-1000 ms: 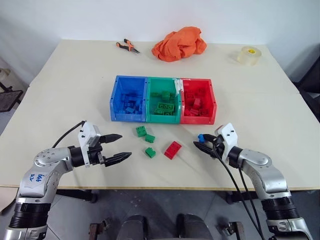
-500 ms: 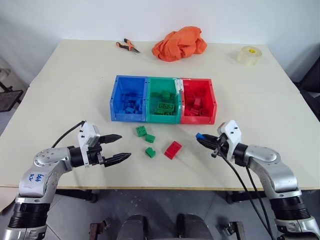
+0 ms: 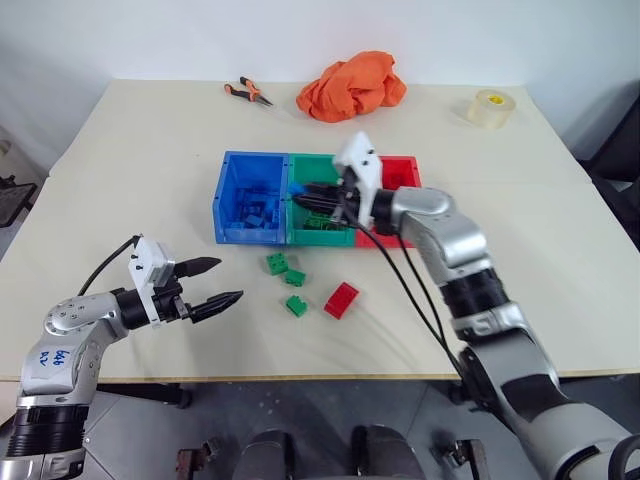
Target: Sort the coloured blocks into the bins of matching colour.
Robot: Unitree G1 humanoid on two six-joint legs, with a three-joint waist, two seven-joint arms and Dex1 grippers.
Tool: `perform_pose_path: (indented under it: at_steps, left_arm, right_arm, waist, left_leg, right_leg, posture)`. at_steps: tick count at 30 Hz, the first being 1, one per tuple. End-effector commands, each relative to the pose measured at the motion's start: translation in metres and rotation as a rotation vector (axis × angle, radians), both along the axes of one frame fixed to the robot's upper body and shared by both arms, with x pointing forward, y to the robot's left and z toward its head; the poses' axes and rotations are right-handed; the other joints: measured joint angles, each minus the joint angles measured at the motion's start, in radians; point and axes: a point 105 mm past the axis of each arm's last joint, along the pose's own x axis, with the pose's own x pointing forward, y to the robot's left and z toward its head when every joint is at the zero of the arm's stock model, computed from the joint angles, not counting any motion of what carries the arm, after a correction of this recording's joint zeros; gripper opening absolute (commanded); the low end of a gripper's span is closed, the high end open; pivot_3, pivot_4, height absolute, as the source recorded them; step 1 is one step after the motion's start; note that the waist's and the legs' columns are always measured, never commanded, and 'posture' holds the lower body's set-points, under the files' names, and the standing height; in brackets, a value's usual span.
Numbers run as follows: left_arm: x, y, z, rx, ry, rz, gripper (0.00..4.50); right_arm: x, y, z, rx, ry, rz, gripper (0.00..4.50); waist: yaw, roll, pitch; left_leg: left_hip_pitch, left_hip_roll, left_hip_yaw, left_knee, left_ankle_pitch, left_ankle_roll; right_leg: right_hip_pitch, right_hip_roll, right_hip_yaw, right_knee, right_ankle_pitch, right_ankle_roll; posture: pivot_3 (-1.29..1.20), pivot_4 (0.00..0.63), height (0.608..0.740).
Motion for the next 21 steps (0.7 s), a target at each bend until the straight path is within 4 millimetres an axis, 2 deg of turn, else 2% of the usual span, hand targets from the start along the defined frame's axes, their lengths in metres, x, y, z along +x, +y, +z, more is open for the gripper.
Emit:
perform_pose_path:
  at_steps: [1, 5, 10, 14, 21]
  left_arm:
    - [0.001, 0.001, 0.009, 0.014, -0.063, 0.007, 4.5]
    - [-0.001, -0.008, 0.007, 0.009, -0.07, -0.005, 4.5]
    - [0.0, -0.015, 0.007, 0.003, -0.082, -0.004, 4.5]
    - [0.002, -0.018, 0.009, -0.005, -0.086, -0.007, 4.5]
    - [0.012, -0.025, 0.01, -0.012, -0.086, -0.045, 4.5]
  right_arm:
    - [0.004, 0.029, 0.009, 0.013, -0.052, 0.038, 0.32]
    - [0.01, 0.058, 0.0, -0.009, -0.057, 0.01, 0.32]
    - [0.014, 0.065, -0.004, -0.032, -0.086, -0.022, 1.95]
    - [0.017, 0.058, 0.004, -0.008, -0.121, -0.025, 3.31]
    - [0.023, 0.019, 0.017, 0.032, -0.163, -0.018, 3.31]
  waist:
    - [-0.006, 0.0, 0.0]
    - [-0.013, 0.0, 0.0]
    - [-0.013, 0.0, 0.0]
    - [-0.02, 0.0, 0.0]
    - [-0.024, 0.0, 0.0]
  left_leg:
    - [0.0, 0.0, 0.0, 0.0, 0.0, 0.0]
    - [0.001, 0.0, -0.001, -0.001, 0.0, 0.0]
    - [0.0, -0.001, -0.006, 0.0, 0.0, -0.001]
    - [0.0, -0.001, -0.007, 0.0, 0.0, -0.001]
    - [0.0, -0.001, -0.007, -0.001, 0.001, -0.002]
  right_leg:
    - [0.0, 0.0, 0.0, 0.001, 0.0, 0.0]
    - [-0.001, 0.0, -0.001, 0.006, 0.0, 0.0]
    - [0.0, 0.0, 0.005, 0.006, 0.0, 0.0]
    - [-0.001, 0.001, 0.007, 0.006, 0.0, 0.0]
    - [0.0, 0.001, 0.007, 0.006, 0.0, 0.0]
  posture:
    - [0.0, 0.15, 0.74]
    - [0.0, 0.15, 0.74]
    - [0.0, 0.15, 0.74]
    - [0.0, 0.15, 0.74]
    - [0.0, 0.15, 0.74]
